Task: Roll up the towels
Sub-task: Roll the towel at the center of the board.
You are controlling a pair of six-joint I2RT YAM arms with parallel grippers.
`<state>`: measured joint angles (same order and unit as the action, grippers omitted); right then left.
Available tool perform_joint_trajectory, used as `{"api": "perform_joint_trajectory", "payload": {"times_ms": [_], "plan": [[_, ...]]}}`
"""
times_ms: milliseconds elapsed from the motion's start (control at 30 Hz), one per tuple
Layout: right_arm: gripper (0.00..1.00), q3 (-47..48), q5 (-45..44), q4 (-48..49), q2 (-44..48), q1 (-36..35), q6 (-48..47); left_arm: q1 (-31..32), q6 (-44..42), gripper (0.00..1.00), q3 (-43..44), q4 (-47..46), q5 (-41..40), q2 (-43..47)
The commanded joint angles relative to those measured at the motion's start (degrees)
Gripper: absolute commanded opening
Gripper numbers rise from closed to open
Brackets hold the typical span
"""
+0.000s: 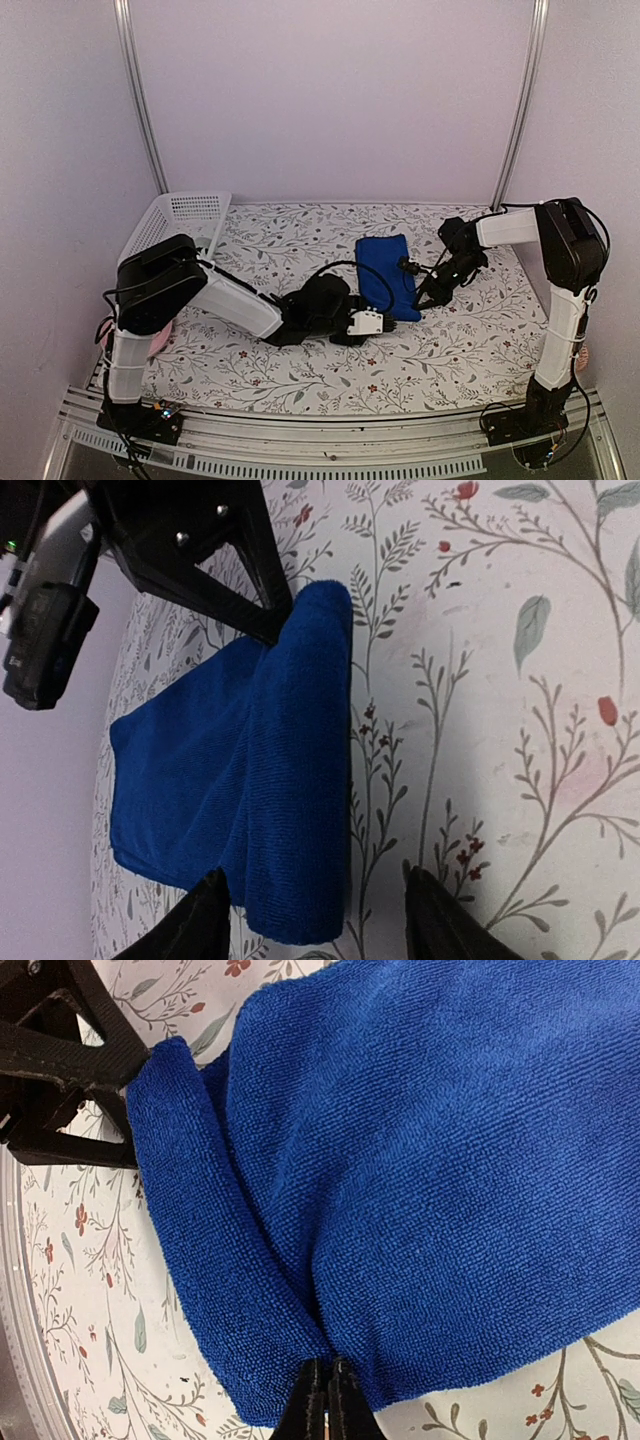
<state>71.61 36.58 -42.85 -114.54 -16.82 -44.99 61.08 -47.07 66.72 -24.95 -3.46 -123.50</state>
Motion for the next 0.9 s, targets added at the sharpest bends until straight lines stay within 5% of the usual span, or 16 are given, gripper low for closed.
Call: {"api": "perform_joint_trajectory", "payload": {"times_ms": [0,200,500,667,867], "plan": [[0.05,0.06,-1.61,-0.85,-2.0,0.03,-0.62,0.47,-3.03,0.61,0.71,-3.49,-5.58,-2.61],[0.05,0.19,-1.68,-1.01,-2.24,0.03,-0.71,1.3,-5.86,0.53,1.23,-2.58,-6.47,-4.21],[0.06,0.32,-1.25,-1.27,-1.71,0.03,-0.71,1.88,-6.8,0.28,2.16,-0.94,-6.35,-5.31],[0.09,0.02,-0.85,-1.26,-0.26,0.0,-1.56,1.39,-4.19,0.0,4.03,2.76,-5.14,-5.57],[0.25,-1.16,-0.64,-0.39,4.54,0.03,-3.17,0.52,1.3,0.0,3.21,4.82,-0.82,-2.61]]}}
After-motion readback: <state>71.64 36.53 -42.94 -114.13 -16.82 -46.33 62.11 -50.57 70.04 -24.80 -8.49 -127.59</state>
